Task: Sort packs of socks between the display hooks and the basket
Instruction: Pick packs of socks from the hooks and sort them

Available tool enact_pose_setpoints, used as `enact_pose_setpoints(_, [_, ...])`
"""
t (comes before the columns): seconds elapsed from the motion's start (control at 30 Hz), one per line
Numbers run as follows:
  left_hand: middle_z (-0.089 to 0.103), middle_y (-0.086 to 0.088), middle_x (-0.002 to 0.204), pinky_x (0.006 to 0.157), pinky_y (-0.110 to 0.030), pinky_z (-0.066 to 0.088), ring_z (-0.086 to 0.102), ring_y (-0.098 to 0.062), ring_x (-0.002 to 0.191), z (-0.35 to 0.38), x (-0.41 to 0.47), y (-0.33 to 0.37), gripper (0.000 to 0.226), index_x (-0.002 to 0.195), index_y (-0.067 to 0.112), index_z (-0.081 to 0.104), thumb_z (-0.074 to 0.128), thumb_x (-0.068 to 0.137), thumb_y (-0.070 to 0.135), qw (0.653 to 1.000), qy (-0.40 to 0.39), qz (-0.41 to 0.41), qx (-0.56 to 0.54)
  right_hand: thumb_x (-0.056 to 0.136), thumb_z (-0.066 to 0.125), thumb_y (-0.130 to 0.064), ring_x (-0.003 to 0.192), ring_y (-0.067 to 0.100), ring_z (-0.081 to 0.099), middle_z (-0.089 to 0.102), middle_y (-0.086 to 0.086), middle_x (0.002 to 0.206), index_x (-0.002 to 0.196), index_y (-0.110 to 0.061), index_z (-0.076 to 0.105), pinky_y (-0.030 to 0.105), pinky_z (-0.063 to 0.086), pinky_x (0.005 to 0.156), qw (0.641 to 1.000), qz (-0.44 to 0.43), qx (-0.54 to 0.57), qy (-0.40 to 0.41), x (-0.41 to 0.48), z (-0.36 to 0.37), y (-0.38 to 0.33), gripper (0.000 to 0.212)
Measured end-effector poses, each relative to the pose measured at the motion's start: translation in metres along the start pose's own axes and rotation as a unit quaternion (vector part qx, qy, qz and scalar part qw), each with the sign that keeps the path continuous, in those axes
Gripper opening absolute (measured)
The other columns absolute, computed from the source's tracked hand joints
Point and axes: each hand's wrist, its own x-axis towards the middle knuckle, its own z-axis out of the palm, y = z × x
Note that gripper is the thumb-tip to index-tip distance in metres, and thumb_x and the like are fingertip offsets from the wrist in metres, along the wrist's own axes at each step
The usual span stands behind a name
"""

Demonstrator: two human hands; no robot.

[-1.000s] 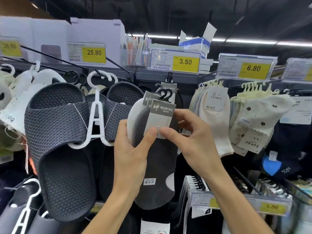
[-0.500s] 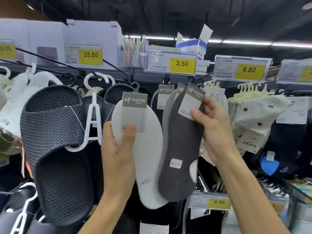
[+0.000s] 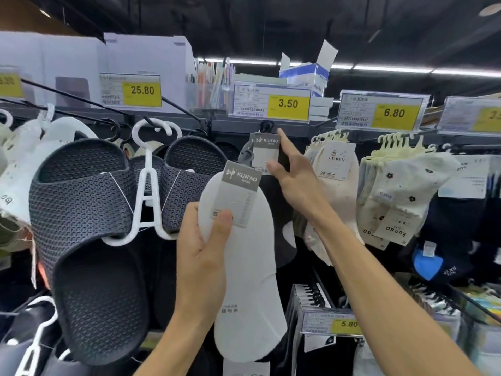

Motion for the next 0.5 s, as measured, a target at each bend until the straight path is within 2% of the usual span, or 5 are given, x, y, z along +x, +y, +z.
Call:
enact_pose_setpoints(0.13, [0.071,0.007,0.085,0.059,-0.024,0.056,0.069,-0.009,0.074,0.004,0.002,0.0,0.007,0.088,0.033,0.062,0.059,0.094,0.031,1.0,-0.006,-0.001,0.004,0.101,0.053,-0.018,0.138,0.009,0.039,0.047,-0.006,0.15,0.159,-0.028,0.018,0.016,0.027,0.105,0.998,0.008,-0.058,-0.011,-0.005,-0.004,-0.005,0.068])
enact_pose_setpoints(0.23, [0.071,0.006,0.087,0.063,-0.024,0.057,0.07,-0.01,0.078,0.005,0.005,-0.001,0.009,0.09,0.033,0.062,0.058,0.096,0.028,1.0,-0.011,0.008,0.009,0.101,0.052,-0.022,0.13,0.015,0.044,0.05,-0.001,0.14,0.155,-0.02,0.032,0.028,0.036,0.108,0.983,-0.052,-0.145,0.103,-0.032,-0.007,-0.018,0.057])
enact_pose_setpoints(0.33, [0.071,0.004,0.093,0.071,-0.028,0.059,0.069,-0.014,0.086,0.007,0.01,-0.003,0.005,0.094,0.032,0.061,0.058,0.097,0.03,0.999,-0.017,0.024,0.017,0.1,0.052,-0.031,0.113,0.007,0.061,0.065,-0.01,0.121,0.144,-0.024,0.047,0.027,0.05,0.095,0.987,-0.125,0.005,0.1,-0.07,-0.005,-0.03,0.044])
enact_pose_setpoints(0.4, [0.07,0.004,0.093,0.07,-0.028,0.058,0.068,-0.012,0.085,0.011,0.014,-0.006,0.003,0.095,0.029,0.06,0.058,0.097,0.031,0.999,-0.029,0.026,0.036,0.096,0.06,-0.032,0.097,0.004,0.067,0.07,-0.012,0.103,0.143,-0.032,0.046,0.018,0.052,0.081,0.993,-0.083,0.081,0.026,-0.079,-0.005,-0.034,0.049])
enact_pose_setpoints(0.5, [0.07,0.012,0.089,0.065,-0.023,0.054,0.066,-0.004,0.08,0.018,0.02,-0.014,0.005,0.095,0.028,0.055,0.06,0.093,0.03,0.996,-0.049,0.011,0.077,0.095,0.062,-0.011,0.082,0.011,0.068,0.07,-0.001,0.086,0.14,-0.025,0.051,0.027,0.055,0.074,0.989,-0.034,0.137,0.035,-0.067,-0.008,-0.03,0.049])
